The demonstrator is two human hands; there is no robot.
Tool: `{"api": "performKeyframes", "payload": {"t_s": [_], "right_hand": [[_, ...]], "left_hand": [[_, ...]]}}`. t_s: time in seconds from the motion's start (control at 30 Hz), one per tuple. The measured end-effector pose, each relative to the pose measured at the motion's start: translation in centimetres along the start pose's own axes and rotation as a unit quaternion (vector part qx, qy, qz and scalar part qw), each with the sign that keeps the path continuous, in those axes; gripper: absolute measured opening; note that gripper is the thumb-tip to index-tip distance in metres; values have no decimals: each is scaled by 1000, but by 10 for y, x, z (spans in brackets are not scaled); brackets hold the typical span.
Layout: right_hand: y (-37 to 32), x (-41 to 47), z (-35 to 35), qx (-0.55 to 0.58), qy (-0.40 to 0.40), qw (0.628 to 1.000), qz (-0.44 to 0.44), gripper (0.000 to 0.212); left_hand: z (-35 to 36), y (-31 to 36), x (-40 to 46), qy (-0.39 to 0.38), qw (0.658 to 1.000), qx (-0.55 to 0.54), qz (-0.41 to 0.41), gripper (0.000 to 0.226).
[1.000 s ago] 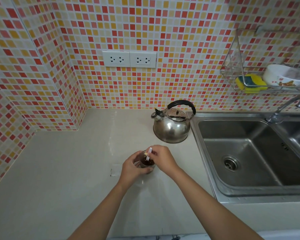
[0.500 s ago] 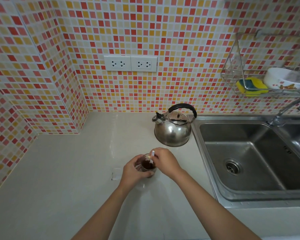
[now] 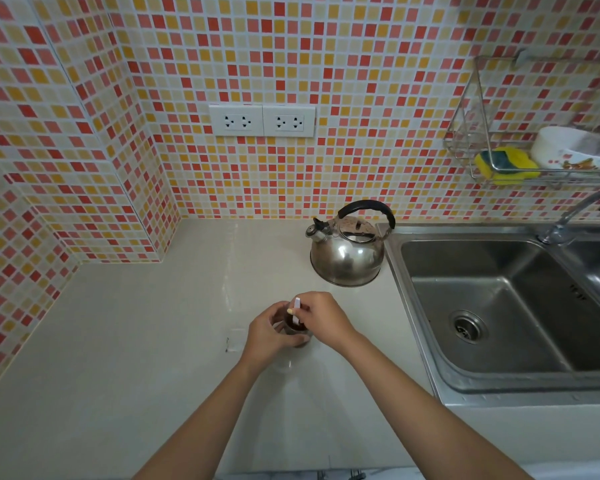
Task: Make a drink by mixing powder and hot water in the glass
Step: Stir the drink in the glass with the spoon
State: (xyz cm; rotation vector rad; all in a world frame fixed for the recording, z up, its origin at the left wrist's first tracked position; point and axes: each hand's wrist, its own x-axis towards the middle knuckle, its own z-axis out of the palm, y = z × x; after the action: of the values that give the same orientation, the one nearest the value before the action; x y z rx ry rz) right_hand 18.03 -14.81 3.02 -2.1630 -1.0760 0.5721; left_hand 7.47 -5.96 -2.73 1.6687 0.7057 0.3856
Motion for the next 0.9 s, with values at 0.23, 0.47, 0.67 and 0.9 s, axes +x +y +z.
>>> {"api": "performKeyframes", "payload": {"t_s": [0.23,0.47,0.67,0.9], "right_hand": [[9,2,-9,-24,29,999,22,16],[1,0,-4,-11,12,1000,-6,21],[1,-2,-5,-1,-9,1000,-2,17],[12,3,-9,-2,22,1000,9,15]], "left_hand": [[-1,0,1,-7,1000,-3,-9,56],[0,0,1,-10,1000,15,-5,55],[-3,0,2,-11,1000,17,-8,61],[-2,0,4,-7,999,23,-24,67]]}}
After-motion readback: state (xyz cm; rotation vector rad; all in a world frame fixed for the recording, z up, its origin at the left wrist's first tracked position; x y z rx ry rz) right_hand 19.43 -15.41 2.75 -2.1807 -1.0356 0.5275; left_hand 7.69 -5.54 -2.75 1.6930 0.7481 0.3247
